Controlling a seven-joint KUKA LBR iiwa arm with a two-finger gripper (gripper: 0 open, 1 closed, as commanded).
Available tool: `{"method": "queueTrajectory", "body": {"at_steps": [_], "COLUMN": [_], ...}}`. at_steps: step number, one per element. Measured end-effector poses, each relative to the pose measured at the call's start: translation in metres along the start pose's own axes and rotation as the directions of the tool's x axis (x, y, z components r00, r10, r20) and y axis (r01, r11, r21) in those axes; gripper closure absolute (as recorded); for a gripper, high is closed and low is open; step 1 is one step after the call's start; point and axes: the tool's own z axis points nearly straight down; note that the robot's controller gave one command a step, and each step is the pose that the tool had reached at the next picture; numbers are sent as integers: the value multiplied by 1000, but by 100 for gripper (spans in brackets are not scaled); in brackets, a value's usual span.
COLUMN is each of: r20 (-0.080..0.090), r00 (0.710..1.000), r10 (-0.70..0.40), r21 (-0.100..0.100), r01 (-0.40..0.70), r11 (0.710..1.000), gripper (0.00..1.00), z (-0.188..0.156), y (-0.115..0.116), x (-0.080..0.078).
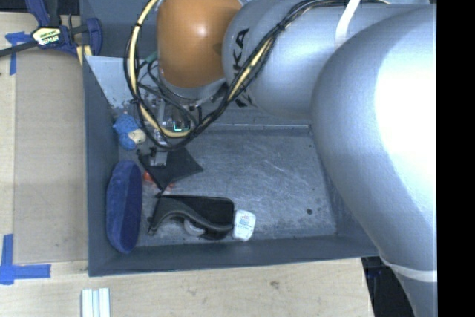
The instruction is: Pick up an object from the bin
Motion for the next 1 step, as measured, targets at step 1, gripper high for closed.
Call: {"method": "queueTrajectory", "body": {"at_steps": [1], "r20": [3], "r00": [998], "r10": [-65], "r21": [-2], "r01": [65], "r11": [998], "gripper": [0], "z": [76], "y": [-43], "x": [22]}}
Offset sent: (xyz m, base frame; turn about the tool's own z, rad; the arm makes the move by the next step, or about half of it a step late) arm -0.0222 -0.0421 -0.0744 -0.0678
